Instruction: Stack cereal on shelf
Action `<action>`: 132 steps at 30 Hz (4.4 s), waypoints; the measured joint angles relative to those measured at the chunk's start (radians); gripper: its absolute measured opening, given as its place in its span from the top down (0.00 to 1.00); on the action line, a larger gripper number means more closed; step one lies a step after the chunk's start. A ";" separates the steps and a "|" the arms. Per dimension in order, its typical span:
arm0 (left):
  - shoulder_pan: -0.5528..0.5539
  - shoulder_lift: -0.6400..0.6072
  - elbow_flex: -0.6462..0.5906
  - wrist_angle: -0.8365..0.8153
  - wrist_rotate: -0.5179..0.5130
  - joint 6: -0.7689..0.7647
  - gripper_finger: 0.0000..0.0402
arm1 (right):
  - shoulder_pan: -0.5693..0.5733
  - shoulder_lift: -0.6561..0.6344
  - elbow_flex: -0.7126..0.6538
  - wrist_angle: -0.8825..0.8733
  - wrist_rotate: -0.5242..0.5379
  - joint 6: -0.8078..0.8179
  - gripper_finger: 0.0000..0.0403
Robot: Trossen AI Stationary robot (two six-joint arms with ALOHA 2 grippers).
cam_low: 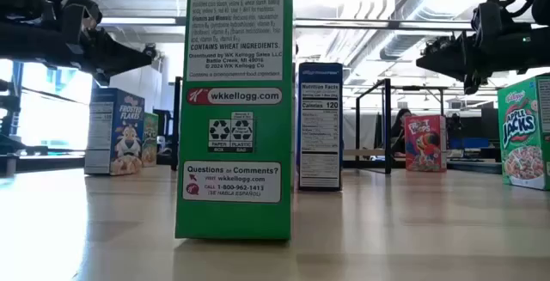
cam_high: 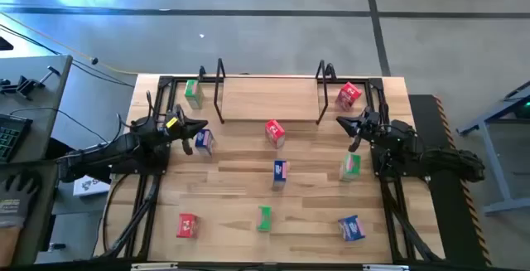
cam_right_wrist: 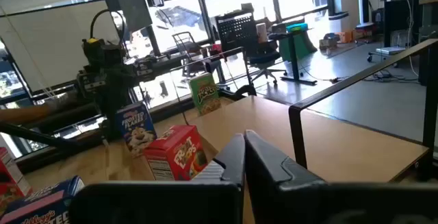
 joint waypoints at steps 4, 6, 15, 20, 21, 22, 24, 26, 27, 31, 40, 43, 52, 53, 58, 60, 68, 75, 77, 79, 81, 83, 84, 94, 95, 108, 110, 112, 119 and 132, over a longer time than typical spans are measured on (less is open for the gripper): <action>0.000 0.000 0.000 0.000 0.000 0.000 1.00 | 0.000 0.000 0.000 0.000 0.000 0.000 1.00; 0.000 0.000 0.000 0.000 0.000 0.000 1.00 | 0.000 0.000 0.000 0.000 0.000 0.000 1.00; 0.000 0.000 0.000 0.000 0.000 0.000 1.00 | 0.000 0.000 0.000 0.000 0.000 0.000 1.00; 0.000 0.000 0.000 0.000 0.000 0.000 1.00 | 0.000 0.000 0.000 0.000 0.000 0.000 1.00; 0.000 0.000 0.000 0.000 0.000 0.000 1.00 | 0.000 0.000 0.000 0.000 0.000 0.000 1.00; 0.000 0.000 0.000 0.000 0.000 0.000 1.00 | 0.000 0.000 0.000 0.000 0.000 0.000 1.00; 0.000 0.000 0.000 0.000 0.000 0.000 1.00 | 0.000 0.000 0.000 0.000 0.000 0.000 1.00; 0.000 0.000 0.000 0.000 0.000 0.000 1.00 | 0.000 0.000 0.000 0.000 0.000 0.000 1.00; 0.000 0.000 0.000 0.000 0.000 0.000 1.00 | 0.000 0.000 0.000 0.000 0.000 0.000 1.00; 0.000 0.000 0.000 0.000 0.000 0.000 1.00 | 0.000 0.000 0.000 0.000 0.000 0.000 1.00; 0.000 0.000 0.000 0.000 0.000 0.000 1.00 | 0.000 0.000 0.000 0.000 0.000 0.000 1.00; 0.000 0.000 0.000 0.000 0.000 0.000 1.00 | 0.000 0.000 0.000 0.000 0.000 0.000 1.00; 0.000 0.000 0.000 0.000 0.000 0.000 1.00 | 0.000 0.000 0.000 0.000 0.000 0.000 1.00; 0.000 0.000 0.000 0.003 0.000 0.002 1.00 | 0.000 0.000 0.000 0.000 0.000 0.000 1.00; 0.000 0.000 0.000 0.082 0.000 0.016 1.00 | 0.000 0.000 0.000 0.000 0.000 0.000 1.00; 0.000 0.000 0.000 0.106 0.000 0.017 1.00 | 0.000 0.000 0.000 0.000 0.000 0.000 1.00; 0.000 0.000 0.000 0.212 0.000 0.025 1.00 | 0.000 0.000 0.000 0.000 0.000 0.000 1.00; 0.000 0.000 0.000 0.237 -0.009 -0.055 1.00 | 0.000 0.000 0.000 0.000 0.000 0.000 1.00; 0.000 0.000 0.000 0.281 -0.017 -0.030 1.00 | 0.000 0.000 0.000 0.000 0.000 0.000 1.00; 0.000 0.000 0.000 0.338 -0.018 -0.050 1.00 | 0.000 0.000 0.000 0.000 0.000 0.000 1.00; 0.000 0.000 0.000 0.371 -0.019 -0.115 1.00 | 0.000 0.000 0.000 0.000 0.000 0.000 1.00; 0.000 0.000 0.000 0.397 -0.018 -0.150 1.00 | 0.000 0.000 0.000 0.000 0.000 0.000 1.00; 0.000 0.000 0.000 0.409 -0.018 -0.151 1.00 | 0.000 0.000 0.000 0.000 0.000 0.000 1.00; 0.000 0.000 0.001 0.449 -0.051 -0.197 1.00 | 0.000 0.000 0.000 0.000 0.000 0.000 1.00; 0.000 0.001 0.001 0.427 -0.051 -0.201 1.00 | 0.000 0.000 0.000 0.000 0.000 0.000 1.00; -0.109 0.143 0.028 0.476 0.100 -0.072 1.00 | 0.000 0.000 0.000 0.000 0.000 0.000 1.00; -0.128 0.178 0.054 0.453 0.086 -0.080 1.00 | 0.000 0.000 0.000 0.000 0.000 0.000 1.00; -0.146 0.216 0.087 0.411 0.044 -0.093 0.99 | 0.000 0.000 0.000 0.000 0.000 0.000 1.00; -0.199 0.373 0.268 0.160 -0.024 -0.109 0.83 | 0.000 0.000 0.000 0.000 0.000 0.000 1.00; -0.261 0.618 0.475 0.011 0.080 -0.222 0.81 | 0.000 0.000 0.000 0.000 0.000 0.000 1.00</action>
